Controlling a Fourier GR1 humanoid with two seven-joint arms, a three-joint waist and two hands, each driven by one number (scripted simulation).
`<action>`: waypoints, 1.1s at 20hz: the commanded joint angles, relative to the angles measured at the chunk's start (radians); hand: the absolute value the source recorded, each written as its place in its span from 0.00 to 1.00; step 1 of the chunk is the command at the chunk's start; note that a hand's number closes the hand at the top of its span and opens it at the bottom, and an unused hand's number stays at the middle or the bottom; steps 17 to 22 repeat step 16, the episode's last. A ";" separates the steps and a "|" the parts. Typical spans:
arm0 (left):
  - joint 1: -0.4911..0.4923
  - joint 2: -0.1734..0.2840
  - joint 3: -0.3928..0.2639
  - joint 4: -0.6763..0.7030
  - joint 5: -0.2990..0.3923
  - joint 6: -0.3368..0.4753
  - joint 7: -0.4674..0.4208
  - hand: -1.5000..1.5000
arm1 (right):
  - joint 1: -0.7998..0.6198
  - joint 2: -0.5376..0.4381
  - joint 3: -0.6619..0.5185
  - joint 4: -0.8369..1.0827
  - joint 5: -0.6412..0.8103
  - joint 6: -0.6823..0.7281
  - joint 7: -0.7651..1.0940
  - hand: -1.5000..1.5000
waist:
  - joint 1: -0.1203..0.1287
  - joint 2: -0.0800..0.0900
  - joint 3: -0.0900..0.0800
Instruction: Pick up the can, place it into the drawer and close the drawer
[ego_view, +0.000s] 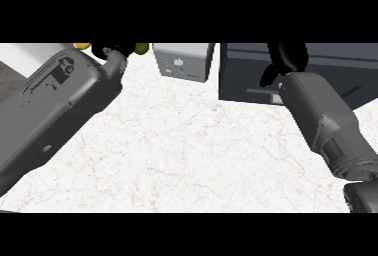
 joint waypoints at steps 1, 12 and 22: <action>0.018 0.021 0.019 -0.012 -0.007 -0.011 -0.007 0.00 | -0.086 -0.029 -0.042 -0.002 -0.047 0.035 -0.072 0.00 | 0.007 -0.001 -0.006; 0.046 0.031 0.012 -0.056 -0.005 -0.007 0.029 0.00 | -0.092 0.043 -0.387 -0.003 -0.427 0.234 -0.315 0.00 | 0.001 -0.001 -0.001; 0.072 0.007 -0.005 -0.094 -0.026 0.035 0.027 0.00 | -0.085 0.048 -0.410 0.009 -0.447 0.248 -0.349 0.00 | -0.002 -0.005 -0.004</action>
